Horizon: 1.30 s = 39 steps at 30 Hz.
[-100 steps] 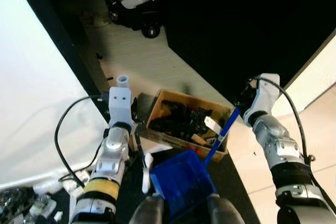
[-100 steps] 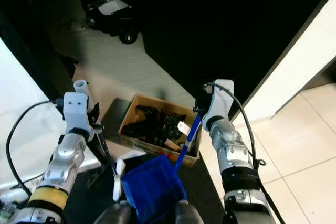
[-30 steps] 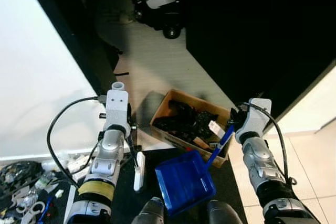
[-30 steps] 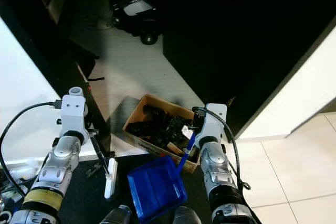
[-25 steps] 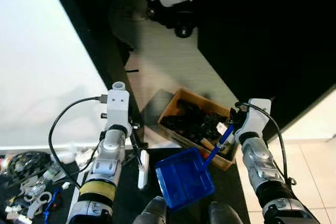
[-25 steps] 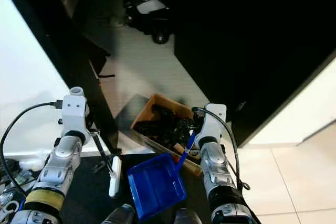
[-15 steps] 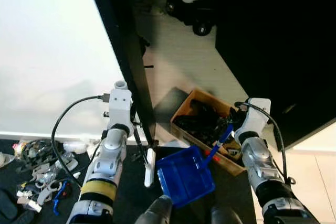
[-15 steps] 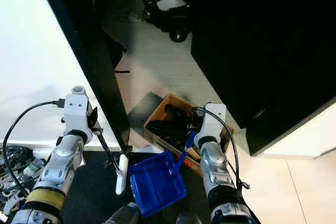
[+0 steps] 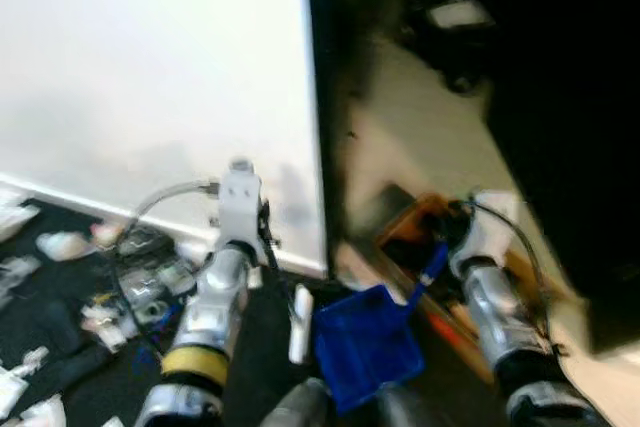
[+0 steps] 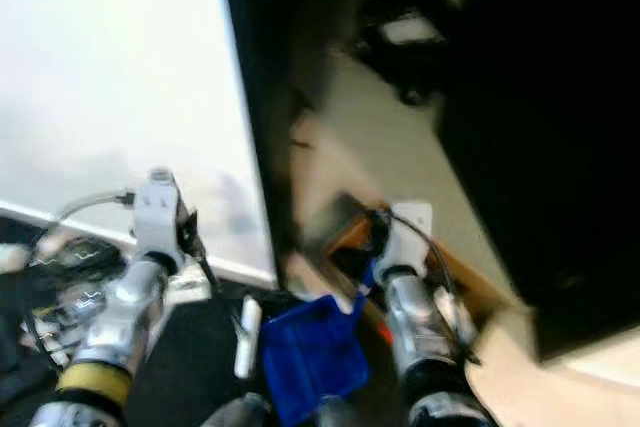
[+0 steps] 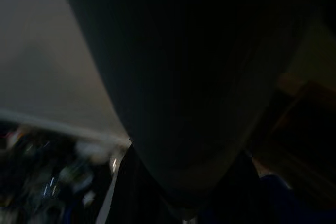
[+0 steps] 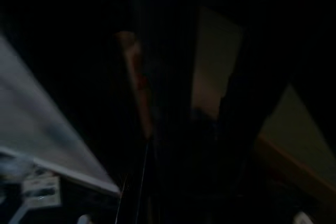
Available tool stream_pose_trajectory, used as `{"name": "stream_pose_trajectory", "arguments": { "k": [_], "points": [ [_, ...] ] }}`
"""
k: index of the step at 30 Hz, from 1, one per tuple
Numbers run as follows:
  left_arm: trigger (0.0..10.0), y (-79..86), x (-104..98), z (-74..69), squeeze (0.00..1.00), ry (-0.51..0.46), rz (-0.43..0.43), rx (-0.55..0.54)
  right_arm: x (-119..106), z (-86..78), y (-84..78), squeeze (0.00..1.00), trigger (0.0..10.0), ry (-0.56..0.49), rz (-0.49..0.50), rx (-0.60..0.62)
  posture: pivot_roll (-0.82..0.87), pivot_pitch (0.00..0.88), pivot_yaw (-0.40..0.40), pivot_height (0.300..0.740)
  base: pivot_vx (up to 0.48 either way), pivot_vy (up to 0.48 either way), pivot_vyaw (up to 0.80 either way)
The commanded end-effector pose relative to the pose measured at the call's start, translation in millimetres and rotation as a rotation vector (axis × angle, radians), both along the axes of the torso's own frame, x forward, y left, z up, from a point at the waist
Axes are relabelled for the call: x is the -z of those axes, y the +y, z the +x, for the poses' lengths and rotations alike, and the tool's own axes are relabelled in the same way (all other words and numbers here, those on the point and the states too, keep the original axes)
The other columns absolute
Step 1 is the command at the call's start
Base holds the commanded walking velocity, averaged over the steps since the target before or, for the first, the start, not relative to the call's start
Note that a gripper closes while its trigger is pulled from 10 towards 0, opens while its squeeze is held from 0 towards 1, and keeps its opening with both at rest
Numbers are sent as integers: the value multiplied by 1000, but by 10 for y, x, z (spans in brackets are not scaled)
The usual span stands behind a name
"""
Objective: Sweep floor
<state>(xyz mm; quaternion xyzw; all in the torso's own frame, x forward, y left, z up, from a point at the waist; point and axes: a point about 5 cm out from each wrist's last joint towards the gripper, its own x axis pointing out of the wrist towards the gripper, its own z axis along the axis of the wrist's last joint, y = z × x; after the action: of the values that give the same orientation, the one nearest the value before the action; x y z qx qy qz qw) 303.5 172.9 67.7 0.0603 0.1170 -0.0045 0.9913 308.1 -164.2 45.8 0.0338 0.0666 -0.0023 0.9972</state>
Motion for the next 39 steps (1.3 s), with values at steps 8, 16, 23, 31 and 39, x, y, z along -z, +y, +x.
{"name": "stream_pose_trajectory", "arguments": {
  "k": [8, 16, 23, 31, 39],
  "points": [
    [10000, 97, 102, -56, 0, 65, 72, -8, 0, 1, 30, 0, 10000, -8, 15, -6, 1, 96, 1, 740, 0, 0, 800],
    [10000, 89, 104, -57, 0, 70, 74, 2, 12, -5, 24, 0, 10000, -4, 16, -6, 3, 98, 1, 740, 0, 0, 800],
    [10000, 87, 100, -35, 0, 76, 71, 4, 18, 0, 21, 0, 10000, 0, 16, -2, 6, 100, 4, 740, 0, 0, 800],
    [10000, 83, 91, -17, 0, 77, 64, 2, 17, 8, 12, 0, 10000, 1, 21, 5, 7, 104, 4, 740, 0, 0, 800],
    [10000, 85, 92, -16, 0, 79, 64, 0, 17, 12, 7, 0, 10000, 3, 22, 6, 9, 106, 3, 740, 0, 0, 800]
  ]
}}
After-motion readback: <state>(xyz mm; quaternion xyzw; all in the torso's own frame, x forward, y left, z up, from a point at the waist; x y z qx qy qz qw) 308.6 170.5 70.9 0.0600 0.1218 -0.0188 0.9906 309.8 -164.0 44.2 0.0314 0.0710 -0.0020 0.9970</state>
